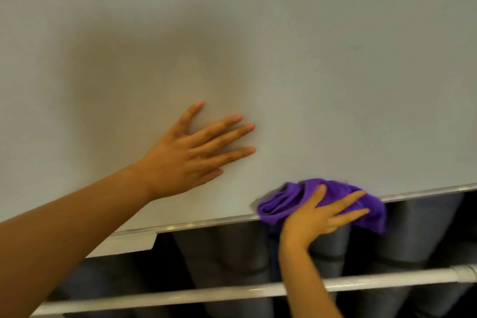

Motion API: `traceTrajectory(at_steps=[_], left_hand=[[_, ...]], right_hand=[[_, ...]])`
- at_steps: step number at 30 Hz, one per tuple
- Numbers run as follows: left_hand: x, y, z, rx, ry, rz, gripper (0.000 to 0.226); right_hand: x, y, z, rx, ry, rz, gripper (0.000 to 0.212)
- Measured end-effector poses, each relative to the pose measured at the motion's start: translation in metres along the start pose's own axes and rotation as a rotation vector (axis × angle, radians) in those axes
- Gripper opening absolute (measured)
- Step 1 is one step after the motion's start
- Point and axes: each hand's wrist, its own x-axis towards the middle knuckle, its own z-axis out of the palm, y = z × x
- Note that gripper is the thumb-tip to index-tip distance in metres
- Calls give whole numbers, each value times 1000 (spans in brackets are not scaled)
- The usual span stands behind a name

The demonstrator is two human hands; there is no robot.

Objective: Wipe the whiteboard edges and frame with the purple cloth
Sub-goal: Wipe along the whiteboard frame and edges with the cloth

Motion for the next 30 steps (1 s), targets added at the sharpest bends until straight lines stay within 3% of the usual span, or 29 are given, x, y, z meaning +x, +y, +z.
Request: traceTrajectory(at_steps=[7,10,19,30], left_hand=[[-61,-38,0,-9,-6,39,65],[-75,-45,-1,-8,-1,55,67],[-117,-59,-8,14,-33,16,67],[-157,-66,-4,3,-72,3,66]], right_hand=[[-175,-22,60,-81,-206,153,73],[-176,-18,55,-45,-244,134,73],[-119,-12,37,-11,-97,88,65],[-206,-19,78,30,-136,191,69]])
